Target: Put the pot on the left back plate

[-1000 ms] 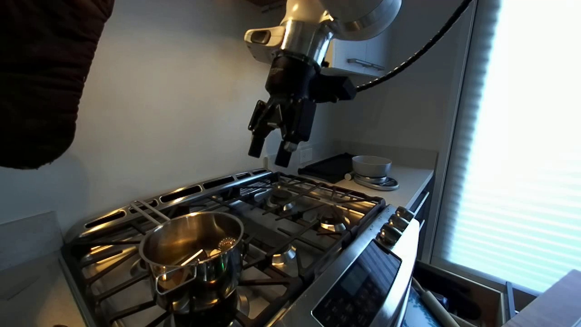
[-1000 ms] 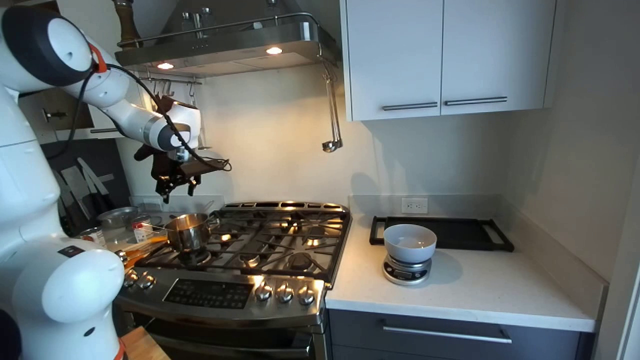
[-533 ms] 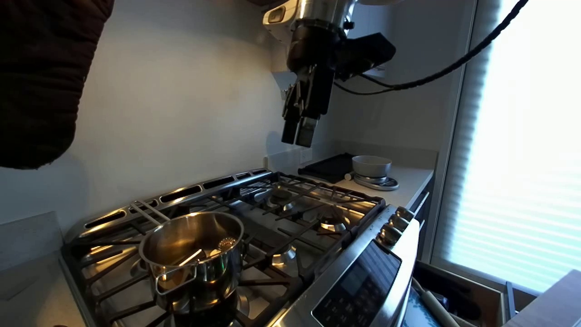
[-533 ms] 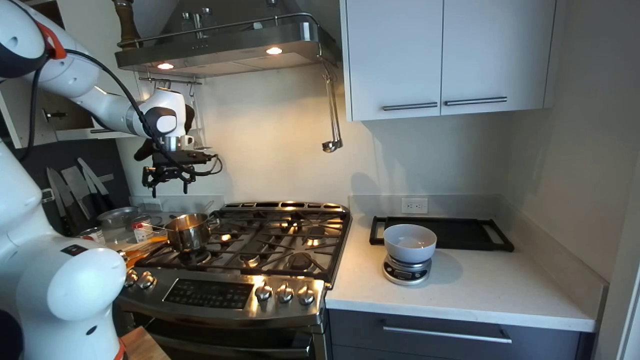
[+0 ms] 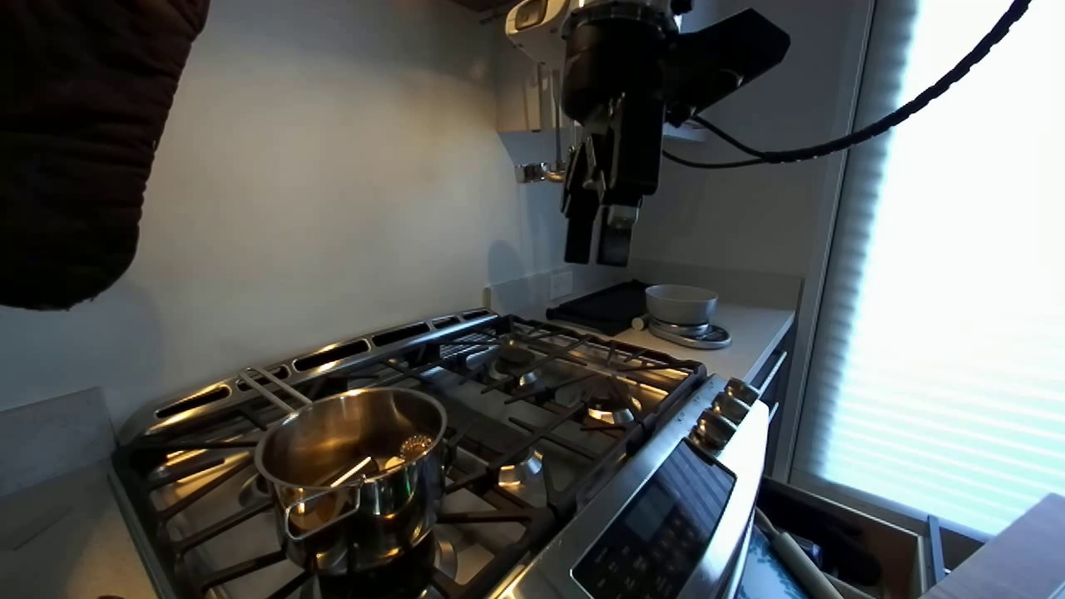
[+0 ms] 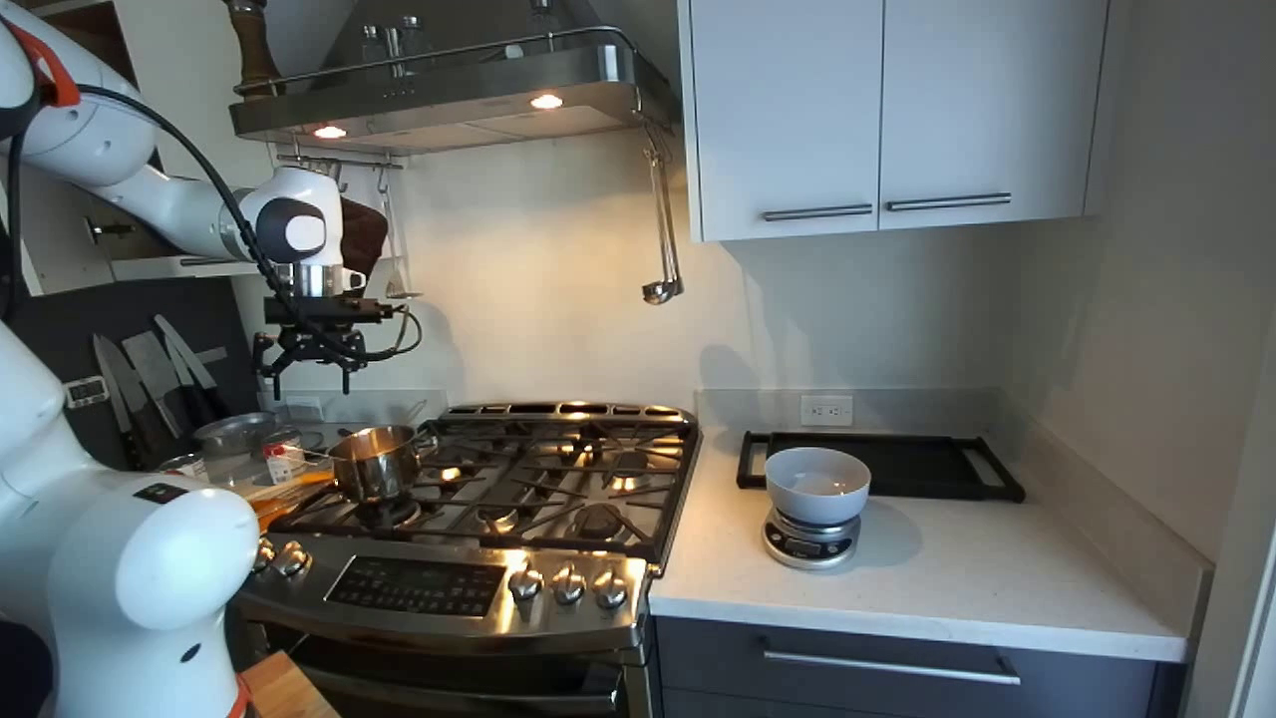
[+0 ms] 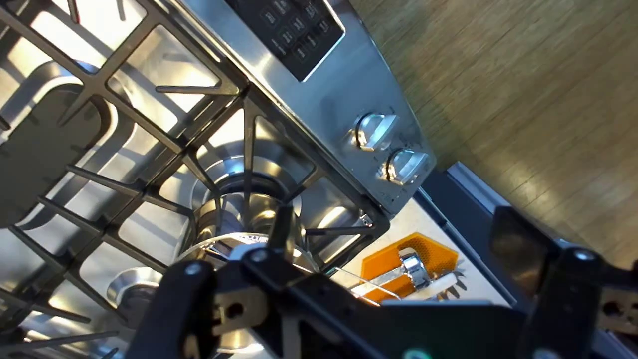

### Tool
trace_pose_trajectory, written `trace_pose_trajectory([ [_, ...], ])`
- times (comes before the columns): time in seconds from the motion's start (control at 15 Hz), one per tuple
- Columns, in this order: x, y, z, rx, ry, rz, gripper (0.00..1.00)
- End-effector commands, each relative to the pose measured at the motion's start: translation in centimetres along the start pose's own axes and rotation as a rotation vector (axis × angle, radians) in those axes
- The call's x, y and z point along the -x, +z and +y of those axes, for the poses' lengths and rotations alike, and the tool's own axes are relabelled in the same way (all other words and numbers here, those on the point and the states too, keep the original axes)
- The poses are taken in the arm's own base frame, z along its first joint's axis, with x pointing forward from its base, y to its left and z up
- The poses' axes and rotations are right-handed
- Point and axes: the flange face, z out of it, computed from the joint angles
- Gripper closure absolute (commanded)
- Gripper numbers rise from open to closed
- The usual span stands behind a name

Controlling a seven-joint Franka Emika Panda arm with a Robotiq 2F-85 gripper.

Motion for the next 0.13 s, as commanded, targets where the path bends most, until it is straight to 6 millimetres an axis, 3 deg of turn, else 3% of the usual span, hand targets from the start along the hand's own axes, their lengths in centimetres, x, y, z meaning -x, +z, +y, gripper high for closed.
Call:
trace_pose_trajectory([
  [0.0,0.08,-0.11,-0.08,0.002,-0.019,-0.003,0.00],
  [0.07,0.16,-0.14,-0.09,0.003,-0.027,-0.003,0.00],
])
